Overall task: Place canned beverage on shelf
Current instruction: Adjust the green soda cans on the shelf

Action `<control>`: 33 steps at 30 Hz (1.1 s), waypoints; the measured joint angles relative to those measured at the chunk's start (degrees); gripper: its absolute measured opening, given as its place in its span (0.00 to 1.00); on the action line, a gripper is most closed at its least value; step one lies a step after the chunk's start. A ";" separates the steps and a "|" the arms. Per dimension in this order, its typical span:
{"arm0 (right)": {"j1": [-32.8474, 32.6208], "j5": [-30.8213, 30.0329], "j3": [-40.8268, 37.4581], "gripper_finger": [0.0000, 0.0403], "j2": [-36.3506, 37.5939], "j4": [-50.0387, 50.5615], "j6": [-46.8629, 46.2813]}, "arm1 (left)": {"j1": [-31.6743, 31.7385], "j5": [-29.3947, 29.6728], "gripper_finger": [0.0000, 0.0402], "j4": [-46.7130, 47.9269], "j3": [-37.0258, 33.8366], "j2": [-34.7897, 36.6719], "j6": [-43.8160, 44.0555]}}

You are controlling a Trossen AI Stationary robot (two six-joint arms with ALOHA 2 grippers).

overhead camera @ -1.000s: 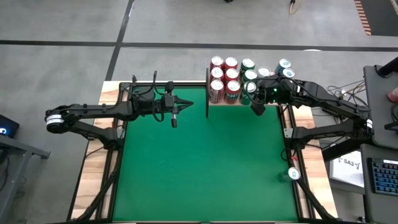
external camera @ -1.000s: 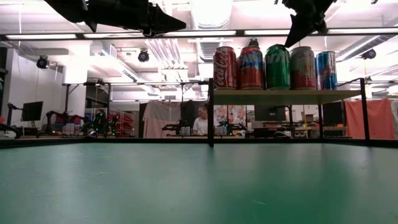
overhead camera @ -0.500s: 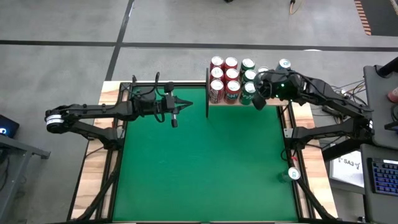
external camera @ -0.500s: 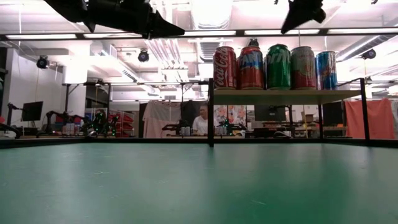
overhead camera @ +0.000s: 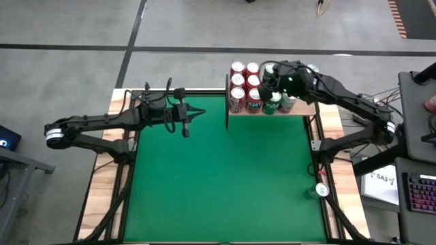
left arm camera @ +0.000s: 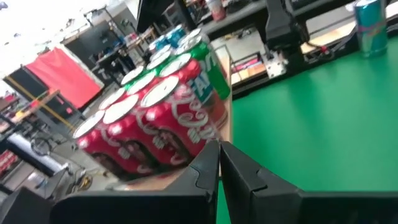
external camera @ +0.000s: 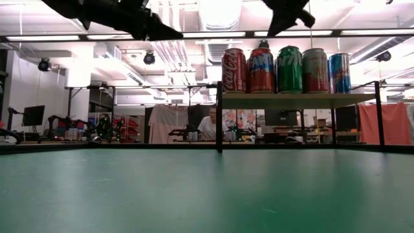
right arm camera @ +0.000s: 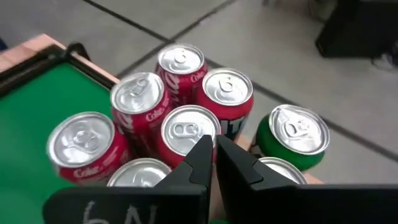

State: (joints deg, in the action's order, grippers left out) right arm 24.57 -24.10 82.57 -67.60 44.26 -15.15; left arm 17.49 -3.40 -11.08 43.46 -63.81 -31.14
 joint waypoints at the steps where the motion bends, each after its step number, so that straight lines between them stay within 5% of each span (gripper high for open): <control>1: 0.41 0.03 1.33 0.03 -1.21 1.22 -0.77 | 0.45 -0.01 0.00 0.86 0.00 0.32 0.02; 15: 3.98 0.04 14.70 0.03 -13.81 24.04 -11.29 | 4.45 -0.14 0.00 3.55 -1.70 1.65 0.19; 33: 3.94 -4.01 14.06 0.03 -14.07 24.47 -12.68 | 4.51 -0.17 0.00 3.38 -1.60 1.47 0.16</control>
State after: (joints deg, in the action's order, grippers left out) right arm 28.51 -28.11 96.63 -81.67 68.73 -27.83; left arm 22.00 -3.57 -7.70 41.87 -62.35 -30.97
